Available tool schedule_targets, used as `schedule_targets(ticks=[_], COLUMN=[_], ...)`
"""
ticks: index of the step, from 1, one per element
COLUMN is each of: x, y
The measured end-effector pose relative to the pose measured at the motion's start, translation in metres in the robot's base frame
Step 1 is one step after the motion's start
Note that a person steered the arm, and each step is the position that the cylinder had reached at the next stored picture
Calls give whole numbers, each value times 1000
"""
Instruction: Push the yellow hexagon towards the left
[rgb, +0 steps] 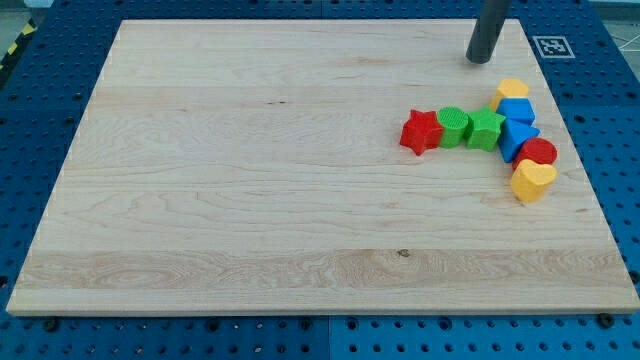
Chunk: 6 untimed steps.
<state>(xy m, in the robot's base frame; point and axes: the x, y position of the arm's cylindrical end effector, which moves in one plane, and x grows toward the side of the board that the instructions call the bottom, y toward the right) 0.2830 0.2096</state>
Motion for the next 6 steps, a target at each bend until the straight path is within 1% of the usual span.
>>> schedule_targets(ticks=[1, 2, 4, 5, 6], x=[3, 18, 19, 40, 47], y=[0, 0, 34, 63, 63])
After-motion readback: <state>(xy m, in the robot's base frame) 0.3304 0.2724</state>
